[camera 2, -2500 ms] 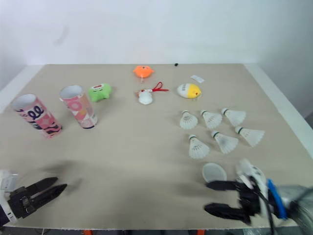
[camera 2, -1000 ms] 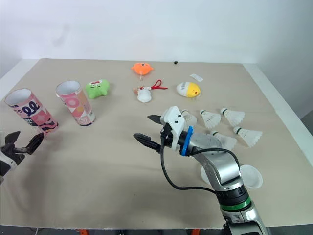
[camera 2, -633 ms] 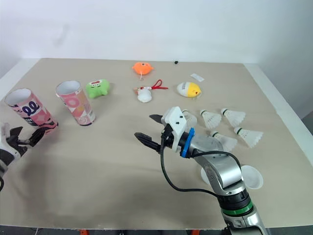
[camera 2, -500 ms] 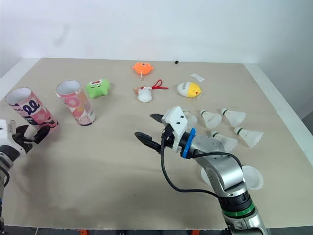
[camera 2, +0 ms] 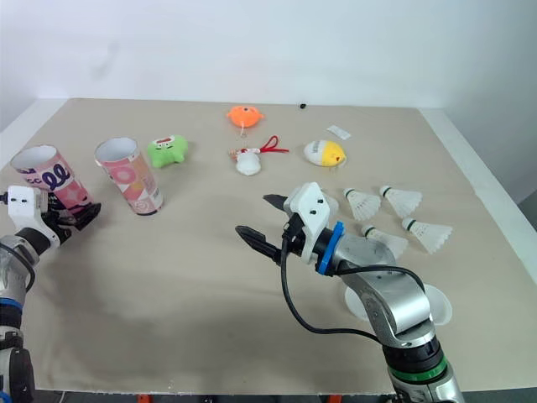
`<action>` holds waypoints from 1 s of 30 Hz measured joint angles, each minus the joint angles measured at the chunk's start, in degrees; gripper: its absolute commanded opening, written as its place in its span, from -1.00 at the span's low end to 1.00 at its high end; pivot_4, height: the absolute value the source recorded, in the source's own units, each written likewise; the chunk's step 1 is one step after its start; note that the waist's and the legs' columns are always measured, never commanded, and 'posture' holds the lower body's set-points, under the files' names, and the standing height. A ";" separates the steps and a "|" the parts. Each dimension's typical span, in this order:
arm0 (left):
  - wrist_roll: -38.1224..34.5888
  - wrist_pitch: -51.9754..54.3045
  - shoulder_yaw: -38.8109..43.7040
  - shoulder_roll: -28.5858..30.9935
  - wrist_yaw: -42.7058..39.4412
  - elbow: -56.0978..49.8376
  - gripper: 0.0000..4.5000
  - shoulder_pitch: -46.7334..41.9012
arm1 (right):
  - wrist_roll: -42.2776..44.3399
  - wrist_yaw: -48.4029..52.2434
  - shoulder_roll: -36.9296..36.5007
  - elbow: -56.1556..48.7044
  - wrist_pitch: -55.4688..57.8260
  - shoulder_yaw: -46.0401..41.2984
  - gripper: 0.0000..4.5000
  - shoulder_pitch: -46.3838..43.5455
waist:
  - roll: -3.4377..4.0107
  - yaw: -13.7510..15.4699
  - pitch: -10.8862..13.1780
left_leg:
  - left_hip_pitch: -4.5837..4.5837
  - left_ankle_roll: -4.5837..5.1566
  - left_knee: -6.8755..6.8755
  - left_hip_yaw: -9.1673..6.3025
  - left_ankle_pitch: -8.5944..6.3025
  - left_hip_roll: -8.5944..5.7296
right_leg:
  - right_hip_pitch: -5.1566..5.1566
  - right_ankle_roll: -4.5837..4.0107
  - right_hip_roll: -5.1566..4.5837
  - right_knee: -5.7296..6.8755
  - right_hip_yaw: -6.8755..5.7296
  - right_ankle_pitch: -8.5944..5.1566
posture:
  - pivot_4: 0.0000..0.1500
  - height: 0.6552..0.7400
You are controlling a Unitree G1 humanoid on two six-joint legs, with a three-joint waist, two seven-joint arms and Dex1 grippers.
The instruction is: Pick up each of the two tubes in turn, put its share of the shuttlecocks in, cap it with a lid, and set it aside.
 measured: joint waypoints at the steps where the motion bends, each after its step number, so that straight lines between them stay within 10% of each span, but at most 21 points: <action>1: 0.01 -0.33 0.00 0.00 -0.08 0.63 0.74 -0.37 | 0.01 -0.15 -0.03 -0.01 0.12 0.00 1.00 0.01 | 0.00 0.00 0.00 | 0.00 0.00 0.00 0.00 0.00 0.00 | 0.00 0.01 0.00 0.00 0.00 0.00 | 1.00 0.82; 3: 0.04 -1.01 0.00 0.00 -0.20 1.13 0.40 -0.46 | 0.06 -0.49 -0.21 -0.09 0.36 -0.01 1.00 0.02 | 0.00 0.00 0.00 | -0.01 0.00 0.01 0.00 0.00 0.00 | 0.00 0.01 0.00 0.00 0.00 0.00 | 1.00 0.82; 18: -1.76 -2.41 1.09 0.93 -2.70 -8.31 0.40 6.34 | 3.55 1.35 -2.30 -0.73 2.41 -0.59 1.00 0.09 | -0.02 0.00 0.01 | -0.09 0.00 0.04 -0.02 0.00 0.01 | -0.04 0.03 -0.02 -0.01 0.00 0.01 | 1.00 0.82; 30: -9.17 17.90 -8.37 29.27 -39.60 -42.58 0.40 30.39 | 39.34 15.28 -20.56 -13.64 13.41 -20.95 1.00 13.45 | 0.24 0.08 0.21 | 0.11 -0.10 -0.04 0.02 -0.06 0.05 | 0.01 0.05 -0.31 0.01 -0.28 -0.47 | 1.00 0.82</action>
